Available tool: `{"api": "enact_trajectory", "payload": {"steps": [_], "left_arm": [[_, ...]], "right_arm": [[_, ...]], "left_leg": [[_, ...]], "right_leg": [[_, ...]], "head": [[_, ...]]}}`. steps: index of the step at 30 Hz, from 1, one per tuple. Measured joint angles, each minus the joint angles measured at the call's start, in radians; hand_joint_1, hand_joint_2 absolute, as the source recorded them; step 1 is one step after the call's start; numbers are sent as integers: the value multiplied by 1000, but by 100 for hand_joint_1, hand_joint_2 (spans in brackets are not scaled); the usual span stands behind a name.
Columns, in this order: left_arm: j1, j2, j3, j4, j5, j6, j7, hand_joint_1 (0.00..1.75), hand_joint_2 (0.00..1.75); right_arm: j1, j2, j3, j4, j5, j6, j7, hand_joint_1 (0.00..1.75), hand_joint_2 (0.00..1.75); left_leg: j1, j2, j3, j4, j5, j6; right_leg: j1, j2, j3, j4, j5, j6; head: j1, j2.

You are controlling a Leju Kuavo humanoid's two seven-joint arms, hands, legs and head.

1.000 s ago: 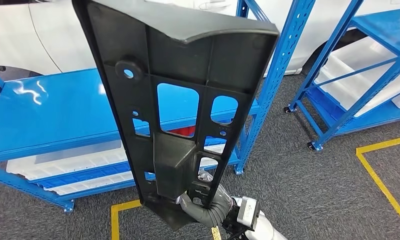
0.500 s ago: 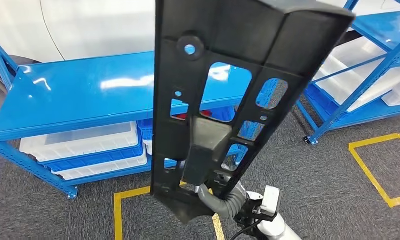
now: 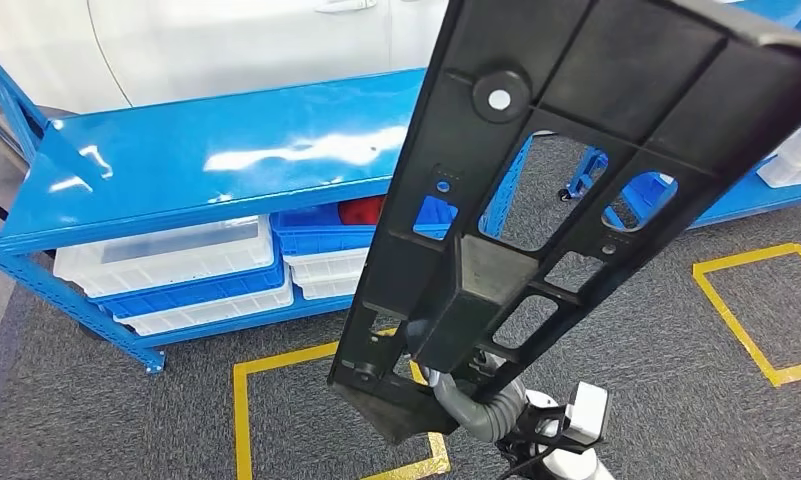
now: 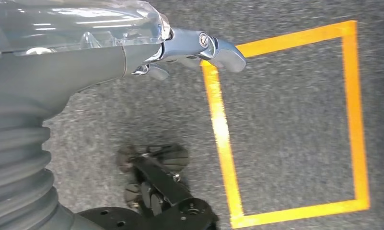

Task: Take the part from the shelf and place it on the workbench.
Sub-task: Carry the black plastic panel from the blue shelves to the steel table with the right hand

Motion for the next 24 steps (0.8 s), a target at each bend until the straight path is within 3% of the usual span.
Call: {"api": "enact_trajectory", "payload": {"steps": [1, 2, 3, 5, 7, 9, 10, 11, 13, 14, 15, 16, 17, 18, 19, 21, 22, 24], "left_arm": [[1, 0, 0, 0, 0, 0, 0, 0, 175], [1, 0, 0, 0, 0, 0, 0, 0, 175], [1, 1, 0, 0, 0, 0, 0, 0, 175], [-1, 2, 0, 0, 0, 1, -1, 0, 175], [-1, 4, 0, 0, 0, 2, -1, 0, 175], [0, 6, 0, 0, 0, 3, -1, 0, 175], [0, 6, -1, 0, 0, 3, -1, 0, 175], [0, 6, -1, 0, 0, 3, -1, 0, 175], [-1, 6, -1, 0, 0, 3, -1, 0, 175], [-1, 6, -1, 0, 0, 3, -1, 0, 175], [0, 6, -1, 0, 0, 3, -1, 0, 175], [0, 6, -1, 0, 0, 3, -1, 0, 175], [0, 6, -1, 0, 0, 3, -1, 0, 175], [0, 6, -1, 0, 0, 3, -1, 0, 175], [0, 6, -1, 0, 0, 3, -1, 0, 175], [0, 6, -2, 0, 0, 3, -1, 0, 175], [0, 6, -2, 0, 0, 3, -1, 0, 175], [1, 6, -2, 1, 0, 3, -1, 0, 175]], "right_arm": [[9, 0, -3, -2, 2, 3, -3, 175, 175], [16, 0, -7, -3, 3, 4, -5, 175, 175], [21, 0, -11, -5, 3, 6, -7, 175, 175], [29, 1, -21, -9, 4, 10, -10, 175, 175], [34, 3, -30, -16, 5, 17, -11, 175, 175], [40, 5, -37, -21, 6, 20, -12, 175, 175], [43, 6, -41, -23, 6, 20, -12, 175, 175], [45, 6, -44, -25, 7, 20, -12, 175, 175], [48, 6, -48, -27, 8, 20, -12, 175, 175], [50, 6, -49, -27, 8, 20, -12, 175, 175], [51, 6, -50, -28, 8, 20, -11, 175, 175], [53, 6, -51, -28, 8, 20, -11, 175, 175], [54, 6, -51, -28, 8, 20, -11, 175, 175], [54, 6, -52, -28, 8, 20, -11, 175, 175], [54, 6, -53, -29, 8, 20, -11, 175, 175], [52, 7, -56, -34, 8, 20, -11, 175, 175], [52, 7, -57, -36, 8, 20, -12, 175, 175], [52, 8, -60, -38, 8, 20, -12, 175, 175]], "left_leg": [[2, 0, 18, 4, 19, -3], [4, 0, 52, -26, 48, -4], [5, 0, 99, -84, 68, -5], [3, -2, 191, -216, 62, 0], [-3, -5, 220, -274, 43, 12], [-3, -3, 206, -276, 58, 27], [-1, -1, 197, -277, 69, 34], [0, 2, 185, -279, 82, 41], [-1, 6, 157, -278, 106, 49], [-2, 7, 142, -277, 118, 50], [-4, 7, 126, -276, 130, 50], [-5, 7, 109, -274, 141, 49], [-6, 8, 94, -273, 152, 48], [-7, 7, 80, -272, 162, 46], [-9, 7, 70, -271, 171, 43], [-10, 7, 58, -271, 188, 35], [-8, 7, 55, -272, 197, 29], [-5, 6, 47, -276, 210, 16]], "right_leg": [[-1, 0, -19, 5, 10, 2], [-2, 0, -38, 12, 20, 6], [-3, 0, -55, 21, 28, 10], [-3, 1, -81, 36, 42, 21], [-3, 1, -90, 41, 58, 34], [-5, 3, -94, 42, 66, 46], [-6, 6, -101, 56, 46, 52], [-8, 9, -113, 89, 7, 57], [-11, 12, -145, 208, -101, 64], [-11, 12, -156, 272, -135, 66], [-12, 12, -157, 316, -145, 68], [-12, 12, -144, 330, -133, 67], [-12, 12, -112, 308, -107, 65], [-11, 12, -64, 256, -82, 60], [-9, 12, -5, 181, -76, 53], [-2, 12, 88, 45, -92, 39], [3, 12, 107, 9, -100, 33], [6, 10, 100, -6, -85, 21]], "head": [[0, 0], [0, 0], [0, 0], [0, 0], [0, 0], [0, 0], [0, 0], [0, 0], [0, 0], [0, 0], [0, 0], [0, 0], [0, 0], [0, 0], [0, 0], [0, 0], [0, 0], [0, 0]]}}
